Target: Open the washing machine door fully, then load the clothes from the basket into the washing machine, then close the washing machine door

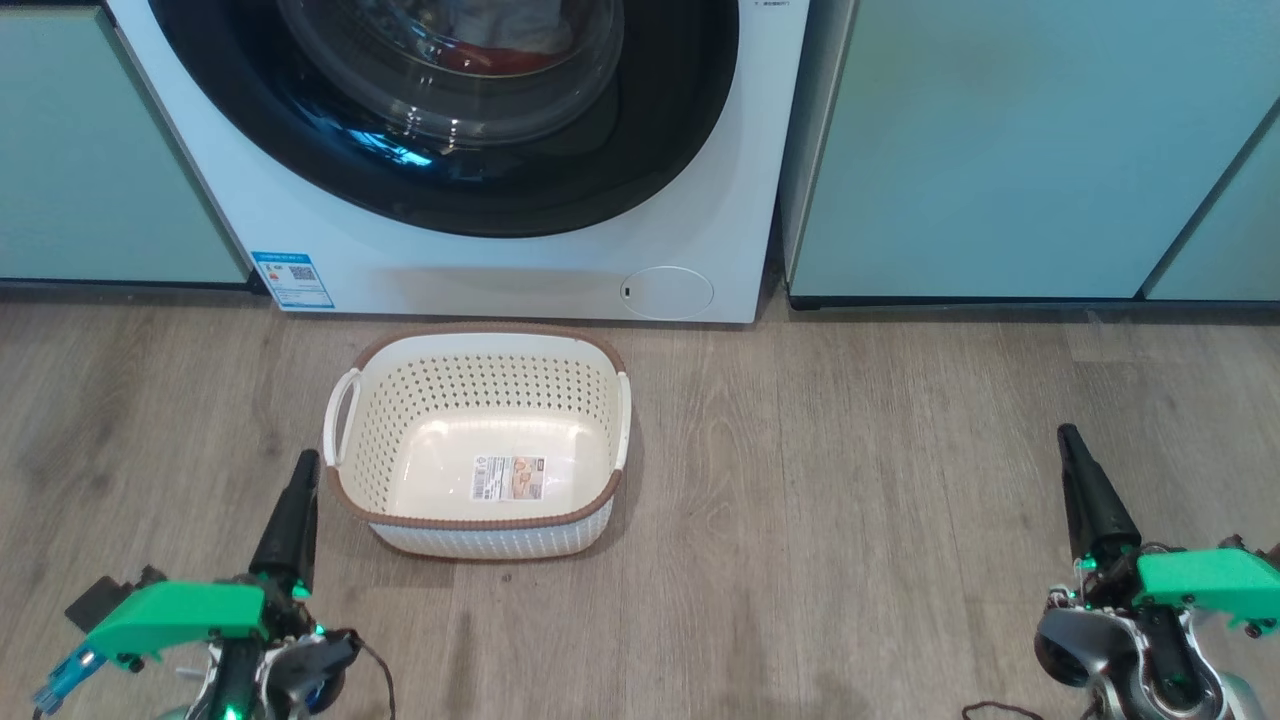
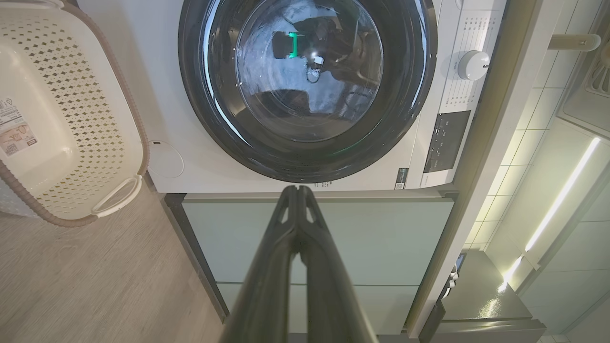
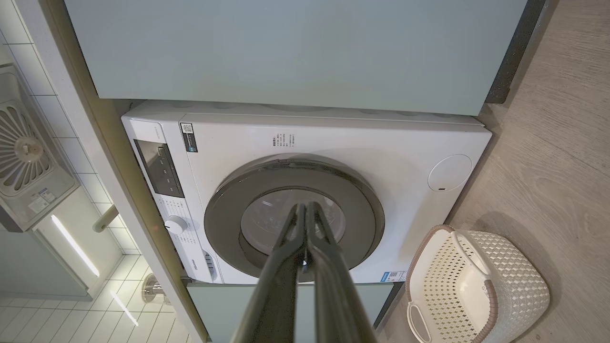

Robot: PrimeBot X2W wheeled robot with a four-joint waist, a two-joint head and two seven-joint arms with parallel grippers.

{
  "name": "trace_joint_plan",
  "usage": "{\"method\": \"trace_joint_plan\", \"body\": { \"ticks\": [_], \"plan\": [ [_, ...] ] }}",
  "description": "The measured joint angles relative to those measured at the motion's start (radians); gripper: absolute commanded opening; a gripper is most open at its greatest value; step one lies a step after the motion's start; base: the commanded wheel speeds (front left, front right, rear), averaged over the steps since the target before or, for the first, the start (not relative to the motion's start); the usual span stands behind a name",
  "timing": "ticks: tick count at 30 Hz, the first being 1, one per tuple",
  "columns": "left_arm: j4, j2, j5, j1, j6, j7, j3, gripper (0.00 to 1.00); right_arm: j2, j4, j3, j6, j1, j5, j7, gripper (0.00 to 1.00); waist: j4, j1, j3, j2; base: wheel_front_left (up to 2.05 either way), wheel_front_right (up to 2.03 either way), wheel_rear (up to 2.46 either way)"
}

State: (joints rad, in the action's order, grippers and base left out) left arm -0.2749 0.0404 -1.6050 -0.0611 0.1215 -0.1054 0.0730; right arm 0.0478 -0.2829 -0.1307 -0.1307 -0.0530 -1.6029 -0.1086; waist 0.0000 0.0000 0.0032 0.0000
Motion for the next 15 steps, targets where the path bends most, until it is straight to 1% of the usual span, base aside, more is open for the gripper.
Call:
{"method": "trace_joint_plan", "body": {
  "ticks": [15],
  "plan": [
    [0.0, 0.0, 0.0, 0.0, 0.0, 0.0, 0.001, 0.0, 0.0, 0.0, 0.0, 0.0, 0.0, 0.0, 0.0, 0.0, 0.0, 0.0, 0.0, 0.0, 0.0, 0.0, 0.0]
  ]
}}
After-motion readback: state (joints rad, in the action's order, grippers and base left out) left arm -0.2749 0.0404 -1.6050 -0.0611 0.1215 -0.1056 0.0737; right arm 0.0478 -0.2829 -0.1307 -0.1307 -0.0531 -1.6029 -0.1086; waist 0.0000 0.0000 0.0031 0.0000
